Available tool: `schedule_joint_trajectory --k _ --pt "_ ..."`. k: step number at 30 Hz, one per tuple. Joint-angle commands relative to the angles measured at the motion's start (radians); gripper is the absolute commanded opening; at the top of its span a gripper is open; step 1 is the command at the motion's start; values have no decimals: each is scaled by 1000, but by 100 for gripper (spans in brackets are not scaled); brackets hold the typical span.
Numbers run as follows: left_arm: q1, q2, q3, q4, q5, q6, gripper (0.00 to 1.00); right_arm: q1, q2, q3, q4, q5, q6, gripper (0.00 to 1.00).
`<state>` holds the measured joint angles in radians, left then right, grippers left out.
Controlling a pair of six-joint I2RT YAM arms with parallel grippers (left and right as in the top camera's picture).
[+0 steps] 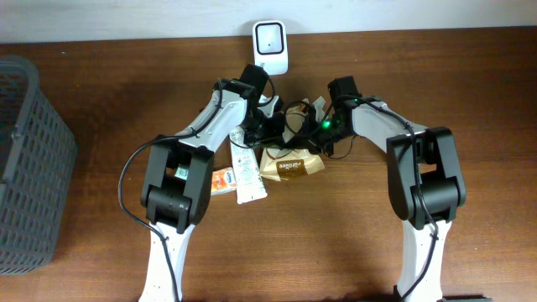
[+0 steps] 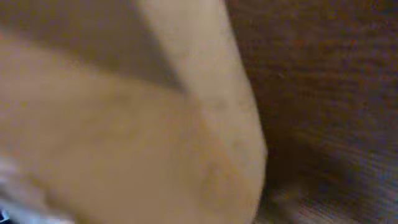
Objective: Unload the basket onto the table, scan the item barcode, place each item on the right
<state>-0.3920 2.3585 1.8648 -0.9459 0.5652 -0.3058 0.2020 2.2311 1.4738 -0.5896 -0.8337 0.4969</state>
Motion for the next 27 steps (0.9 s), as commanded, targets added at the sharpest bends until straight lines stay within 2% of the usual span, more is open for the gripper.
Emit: schedule_joint_trajectory --k 1,4,7,10,12,13,14,15,16,17,19,21,23,24,25,26,27 --pt "47 -80 59 -30 -8 77 0 -15 55 -10 23 31 -51 5" --pt "64 -92 35 -100 -71 125 0 -59 55 -10 27 1 -89 4" --pt "85 -95 41 -108 -134 129 0 -66 53 -8 36 -148 -195 4" --pt "247 -144 163 -170 -136 140 0 -131 -59 -4 -11 -381 -303 4" --pt "307 -151 163 -171 -137 140 0 -150 -180 -4 -76 -386 -394 4" --pt "346 -150 163 -168 -159 140 7 -152 -254 -4 -97 -387 -443 4" --pt "359 -150 163 -166 -182 140 28 -152 -311 -4 -103 -386 -475 4" --pt "376 -150 163 -167 -237 140 73 -152 -381 -4 -109 -386 -513 4" --pt "383 -150 163 -167 -282 140 96 -152 -436 -4 -114 -394 -559 4" --pt "389 -150 163 -167 -324 140 99 -152 -509 -4 -123 -393 -614 4" --pt "389 -150 163 -167 -409 140 99 -152 -597 -4 -123 -394 -621 4" --pt "391 -150 163 -174 -410 140 99 -152 -665 -4 -121 -393 -632 4" --pt "394 -150 163 -174 -440 146 99 -152 -697 -3 -116 -392 -620 4" --pt "410 -151 169 -175 -439 190 99 -152 -700 -2 -84 -382 -555 4" --pt "425 -151 171 -175 -444 192 99 -152 -700 -2 -54 -328 -480 4" --pt "467 -151 171 -178 -461 192 99 -149 -699 7 -43 -191 -428 4" --pt "495 -151 171 -178 -461 192 99 -144 -699 18 -50 -95 -428 4"
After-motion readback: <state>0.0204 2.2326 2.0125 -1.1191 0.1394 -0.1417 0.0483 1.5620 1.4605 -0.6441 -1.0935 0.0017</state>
